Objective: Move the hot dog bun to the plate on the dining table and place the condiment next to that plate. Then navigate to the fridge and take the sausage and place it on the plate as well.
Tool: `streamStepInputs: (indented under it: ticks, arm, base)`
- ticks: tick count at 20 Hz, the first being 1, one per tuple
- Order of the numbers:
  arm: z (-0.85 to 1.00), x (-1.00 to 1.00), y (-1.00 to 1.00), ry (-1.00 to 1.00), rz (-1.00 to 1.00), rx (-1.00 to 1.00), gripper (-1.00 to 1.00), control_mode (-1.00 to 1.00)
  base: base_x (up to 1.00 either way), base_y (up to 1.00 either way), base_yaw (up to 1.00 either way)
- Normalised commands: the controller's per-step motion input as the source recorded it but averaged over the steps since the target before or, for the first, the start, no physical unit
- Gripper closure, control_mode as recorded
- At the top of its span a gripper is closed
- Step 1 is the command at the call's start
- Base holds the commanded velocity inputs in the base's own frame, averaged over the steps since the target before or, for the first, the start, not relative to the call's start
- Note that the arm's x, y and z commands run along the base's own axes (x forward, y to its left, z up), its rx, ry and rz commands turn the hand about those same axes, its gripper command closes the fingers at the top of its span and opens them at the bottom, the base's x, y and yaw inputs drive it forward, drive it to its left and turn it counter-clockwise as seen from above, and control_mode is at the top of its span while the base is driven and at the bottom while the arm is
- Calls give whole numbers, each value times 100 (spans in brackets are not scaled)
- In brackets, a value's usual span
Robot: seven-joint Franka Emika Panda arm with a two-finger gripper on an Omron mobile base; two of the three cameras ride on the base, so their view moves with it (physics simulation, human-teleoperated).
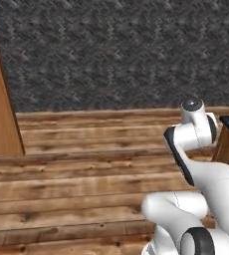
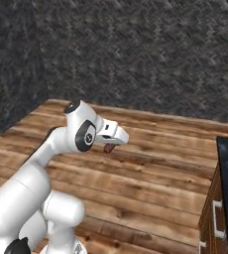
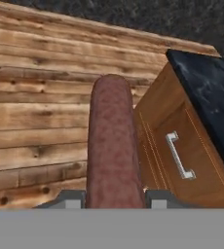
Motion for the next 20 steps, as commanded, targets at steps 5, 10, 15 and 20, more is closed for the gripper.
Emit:
streamStepInputs:
  ticks: [5, 10, 15, 20]
  arm:
    - [0, 0, 0, 0, 0, 0, 100, 100]
    - [0, 0, 0, 0, 0, 0, 100, 100]
    - [0, 0, 0, 0, 0, 0, 100, 100]
    - [0, 0, 0, 0, 0, 0, 100, 100]
  base:
    - [100, 23, -19]
    - [100, 35, -28]
    - [100, 34, -31]
    - [100, 25, -29]
